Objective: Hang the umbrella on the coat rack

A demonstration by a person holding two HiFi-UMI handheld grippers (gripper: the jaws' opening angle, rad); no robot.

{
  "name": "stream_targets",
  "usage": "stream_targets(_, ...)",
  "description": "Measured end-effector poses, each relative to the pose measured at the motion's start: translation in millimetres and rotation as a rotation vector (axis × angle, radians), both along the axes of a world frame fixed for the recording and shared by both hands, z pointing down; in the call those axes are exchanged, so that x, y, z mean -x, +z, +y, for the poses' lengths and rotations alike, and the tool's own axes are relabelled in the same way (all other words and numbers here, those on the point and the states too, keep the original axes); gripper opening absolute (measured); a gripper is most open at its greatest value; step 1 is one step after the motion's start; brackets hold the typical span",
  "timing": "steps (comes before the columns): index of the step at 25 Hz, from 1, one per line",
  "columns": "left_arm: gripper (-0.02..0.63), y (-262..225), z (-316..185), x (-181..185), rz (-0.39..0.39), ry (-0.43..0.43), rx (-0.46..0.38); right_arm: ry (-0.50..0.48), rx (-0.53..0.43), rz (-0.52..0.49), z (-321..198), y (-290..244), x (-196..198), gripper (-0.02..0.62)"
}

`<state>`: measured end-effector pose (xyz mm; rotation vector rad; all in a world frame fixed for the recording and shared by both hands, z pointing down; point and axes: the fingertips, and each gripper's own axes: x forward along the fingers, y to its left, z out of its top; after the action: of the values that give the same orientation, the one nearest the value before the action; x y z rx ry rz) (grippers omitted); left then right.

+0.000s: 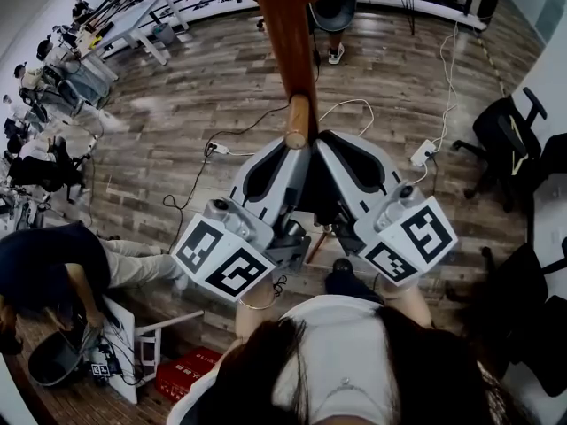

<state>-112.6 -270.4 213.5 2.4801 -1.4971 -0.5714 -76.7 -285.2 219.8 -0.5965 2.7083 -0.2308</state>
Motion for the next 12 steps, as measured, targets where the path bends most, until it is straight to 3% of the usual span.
stream_targets(12, 0.012, 6.3, 16.7, -2.1, -0.017, -0.006, 0.009, 0.052, -0.004, 0.015, 14.6, 3.7, -8.6, 0.037)
